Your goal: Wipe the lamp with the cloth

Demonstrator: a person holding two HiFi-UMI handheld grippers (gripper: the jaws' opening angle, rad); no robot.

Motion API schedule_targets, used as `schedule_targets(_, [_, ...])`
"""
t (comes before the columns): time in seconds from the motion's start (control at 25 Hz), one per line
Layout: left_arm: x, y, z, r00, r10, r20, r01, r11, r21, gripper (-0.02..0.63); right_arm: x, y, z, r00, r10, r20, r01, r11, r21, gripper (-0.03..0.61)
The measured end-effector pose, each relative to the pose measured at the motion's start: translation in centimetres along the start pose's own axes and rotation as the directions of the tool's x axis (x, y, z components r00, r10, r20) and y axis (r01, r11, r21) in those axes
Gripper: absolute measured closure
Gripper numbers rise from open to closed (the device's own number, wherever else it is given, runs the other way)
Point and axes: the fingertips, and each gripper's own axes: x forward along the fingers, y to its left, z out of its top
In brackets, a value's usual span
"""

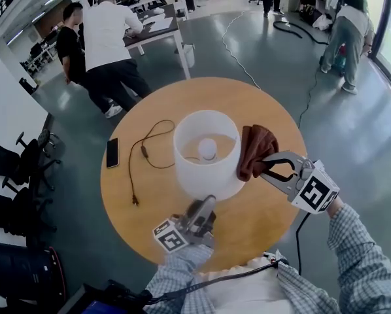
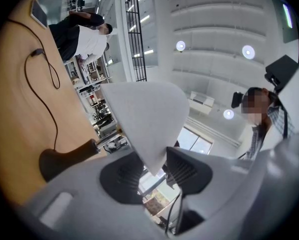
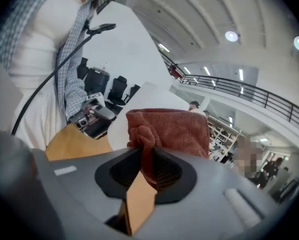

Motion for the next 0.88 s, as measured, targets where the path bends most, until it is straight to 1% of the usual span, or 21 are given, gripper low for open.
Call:
schedule_targets(0.08, [-0.2,0.0,-0.1,1.0,-0.007,-0.005,0.007,1.0,-0.007,0.471,0.2,-0.4,-0.7,0.999,-0.026,0.034,0.022,0.994,0.103,0.509])
schedule_targets(0.16, [-0.5,-0.3,-0.2,1.0,-0.015,-0.011,0.015,1.0,-0.018,0.466,0.4,-0.3,-1.0,0.997,-0.05,0.063,0.037,0.98,0.196,0.509])
schedule_targets(0.24, [-1.0,-0.6,-0.2,1.0,-0.024,-0.019,0.023,0.999,-0.028,0.446,0.6,-0.2,-1.3,0.993,-0.08,0.089,0.054,0.962,0.268,0.509])
schedule_targets(0.32, [-1.2,-0.8,-0.2,0.999,-0.028,-0.03,0.027,0.999,-0.031,0.422,0.6,-0.4,-1.9,0.987,-0.113,0.115,0.069,0.941,0.331,0.509])
schedule_targets(0.4, [-1.3,-0.8,-0.4,0.999,-0.018,-0.05,0.018,1.0,-0.019,0.399,0.4,-0.5,-2.1,0.982,-0.137,0.131,0.077,0.92,0.385,0.509])
schedule_targets(0.52, [-2.7,-0.1,-0.5,0.996,0.033,-0.082,-0.031,0.999,0.024,0.39,0.2,-0.4,-2.4,0.976,-0.166,0.143,0.087,0.893,0.442,0.509])
schedule_targets(0.6, [-4.2,0.7,0.2,0.992,0.091,-0.082,-0.086,0.994,0.06,0.39,0.1,-0.4,-2.4,0.973,-0.178,0.148,0.09,0.879,0.469,0.509])
schedule_targets(0.72, [-6.4,1.7,2.3,0.98,0.182,-0.079,-0.168,0.974,0.155,0.39,-0.2,-0.4,-2.4,0.969,-0.2,0.147,0.102,0.86,0.5,0.509])
schedule_targets(0.8, [-7.1,1.8,4.1,0.971,0.226,-0.083,-0.2,0.949,0.243,0.39,-0.3,-0.4,-2.5,0.966,-0.217,0.142,0.114,0.846,0.521,0.509])
schedule_targets(0.88, [-7.0,1.6,6.0,0.962,0.254,-0.099,-0.207,0.918,0.339,0.391,-0.1,-0.4,-2.5,0.964,-0.229,0.133,0.125,0.836,0.535,0.509])
